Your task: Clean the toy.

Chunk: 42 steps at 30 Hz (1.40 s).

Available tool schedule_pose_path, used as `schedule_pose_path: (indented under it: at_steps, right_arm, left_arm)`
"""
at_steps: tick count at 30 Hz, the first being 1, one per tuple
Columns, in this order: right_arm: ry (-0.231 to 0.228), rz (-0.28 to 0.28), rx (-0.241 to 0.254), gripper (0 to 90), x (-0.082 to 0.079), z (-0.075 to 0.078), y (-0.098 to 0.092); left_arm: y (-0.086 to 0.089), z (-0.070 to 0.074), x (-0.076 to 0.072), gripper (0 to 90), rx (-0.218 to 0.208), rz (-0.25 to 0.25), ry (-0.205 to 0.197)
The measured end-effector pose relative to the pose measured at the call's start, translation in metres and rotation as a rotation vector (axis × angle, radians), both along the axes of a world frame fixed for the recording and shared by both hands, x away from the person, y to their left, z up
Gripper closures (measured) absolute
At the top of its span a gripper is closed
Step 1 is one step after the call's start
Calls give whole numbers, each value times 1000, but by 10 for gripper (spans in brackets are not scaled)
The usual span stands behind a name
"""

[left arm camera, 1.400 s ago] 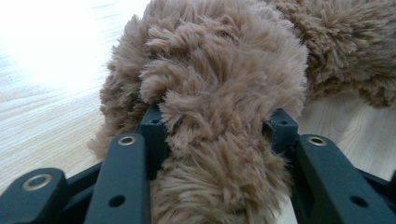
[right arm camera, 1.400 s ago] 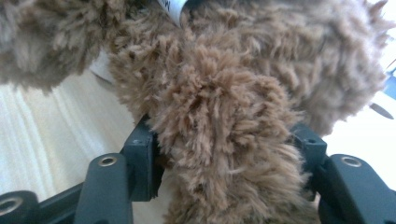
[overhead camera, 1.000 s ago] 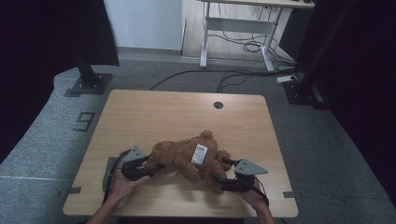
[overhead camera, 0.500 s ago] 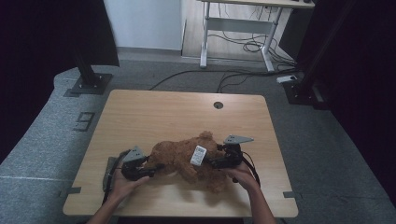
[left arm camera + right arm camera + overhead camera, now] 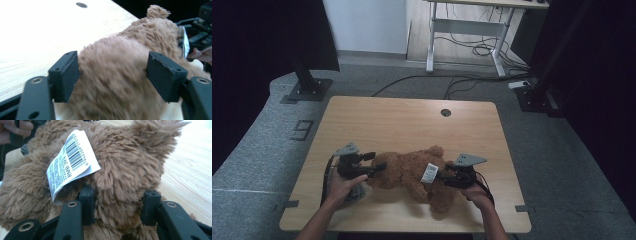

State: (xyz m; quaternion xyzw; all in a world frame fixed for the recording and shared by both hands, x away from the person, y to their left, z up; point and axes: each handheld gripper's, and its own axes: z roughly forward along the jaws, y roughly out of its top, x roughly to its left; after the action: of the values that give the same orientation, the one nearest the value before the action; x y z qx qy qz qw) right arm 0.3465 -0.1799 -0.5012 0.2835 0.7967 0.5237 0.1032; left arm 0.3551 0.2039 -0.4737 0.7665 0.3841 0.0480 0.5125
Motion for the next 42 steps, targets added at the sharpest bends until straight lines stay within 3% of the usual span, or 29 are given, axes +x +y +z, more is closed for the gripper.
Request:
schedule_pose_path:
  at_steps: [2, 6, 8, 10, 11, 15, 21, 24, 27, 29, 31, 38, 42]
  right_arm:
    - [-5, -5, -7, 554, -1, 0, 0]
    - [-13, -11, -22, 552, -2, 0, 1]
    - [-20, -10, -29, 553, -3, 0, 2]
    - [-30, -16, -36, 561, -3, 2, 4]
    - [-36, -18, -38, 565, -3, 3, 5]
    - [-93, -34, -41, 578, -4, 9, 9]
    - [-233, -90, -59, 574, -5, 20, 4]
    - [-270, -104, -66, 557, 0, 21, -1]
    - [-267, -111, -134, 521, 5, 13, -4]
    - [-256, -107, -164, 507, 5, 3, -5]
    - [-241, -106, -141, 495, 3, -3, -8]
    - [-214, -95, -129, 456, -8, -15, -12]
    - [-188, -100, -111, 441, -11, -22, -12]
  left_arm:
    - [-10, -2, 10, 202, 26, -29, 74]
    - [-24, -9, 15, 162, 79, -54, 140]
    - [-26, -9, 14, 217, 98, -63, 145]
    - [-26, -8, 13, 356, 109, -64, 145]
    - [-26, -6, 12, 409, 120, -59, 137]
    - [-31, -1, 5, 549, 137, -8, 30]
    - [-39, 10, 6, 580, 71, 46, -118]
    - [-45, 7, 11, 571, 81, 50, -131]
    - [-50, -6, 12, 555, 118, 42, -119]
    - [-48, -12, 9, 545, 111, 39, -127]
    - [-47, -12, 5, 521, 111, 31, -136]
    - [-48, -17, -18, 438, 151, 31, -195]
    - [-47, -21, -26, 392, 146, 39, -204]
